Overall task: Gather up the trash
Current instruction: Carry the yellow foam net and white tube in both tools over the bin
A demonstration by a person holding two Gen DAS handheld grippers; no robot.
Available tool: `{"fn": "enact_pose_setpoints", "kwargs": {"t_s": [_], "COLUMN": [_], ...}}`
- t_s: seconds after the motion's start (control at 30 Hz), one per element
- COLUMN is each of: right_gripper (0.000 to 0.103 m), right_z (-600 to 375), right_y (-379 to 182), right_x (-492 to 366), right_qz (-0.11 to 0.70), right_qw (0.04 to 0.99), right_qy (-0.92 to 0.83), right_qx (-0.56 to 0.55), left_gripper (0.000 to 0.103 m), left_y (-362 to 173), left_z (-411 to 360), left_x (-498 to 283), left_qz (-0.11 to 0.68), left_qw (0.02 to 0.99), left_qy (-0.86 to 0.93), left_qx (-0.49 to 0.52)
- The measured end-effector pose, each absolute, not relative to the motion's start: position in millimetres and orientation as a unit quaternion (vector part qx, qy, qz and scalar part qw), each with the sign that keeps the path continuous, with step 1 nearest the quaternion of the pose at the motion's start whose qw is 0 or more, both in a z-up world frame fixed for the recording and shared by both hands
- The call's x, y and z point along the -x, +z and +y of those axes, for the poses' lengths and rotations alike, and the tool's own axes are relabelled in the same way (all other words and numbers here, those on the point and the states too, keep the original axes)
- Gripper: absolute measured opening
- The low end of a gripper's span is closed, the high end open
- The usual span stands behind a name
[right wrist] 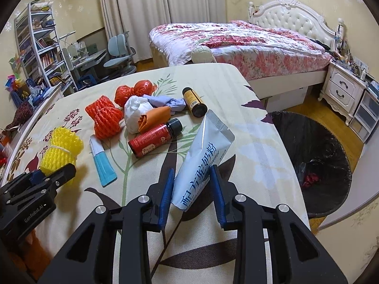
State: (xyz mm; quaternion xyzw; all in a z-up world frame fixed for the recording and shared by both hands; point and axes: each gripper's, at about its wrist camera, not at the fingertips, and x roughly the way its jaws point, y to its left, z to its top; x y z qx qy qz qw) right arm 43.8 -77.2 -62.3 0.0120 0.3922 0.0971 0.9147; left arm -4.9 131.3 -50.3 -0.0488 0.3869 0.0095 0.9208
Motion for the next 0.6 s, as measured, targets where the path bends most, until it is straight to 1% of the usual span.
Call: {"fn": "enact_pose_setpoints", "kwargs": {"t_s": [0.27, 0.6], "right_gripper": [0.032, 0.032], "right_z": [-102.6, -173.1], "right_y": [-47.1, -41.5], "right_x": [-45.2, -58.7], "right_qz": [0.373, 0.361], "right_qw": [0.925, 0.932], "right_qy": [0.074, 0.006], "right_qx": [-0.017, -0.019], "left_gripper": [0.041, 0.041], "left_y": [-36.9, -27.3], "left_z": [89.5, 18.7], "left_x": [-6.6, -38.4], "left_qz": [0.371, 0.362], "left_qw": [0.928, 0.928], "left_qy": [-0.032, -0.091], "left_qx": [0.032, 0.011]}}
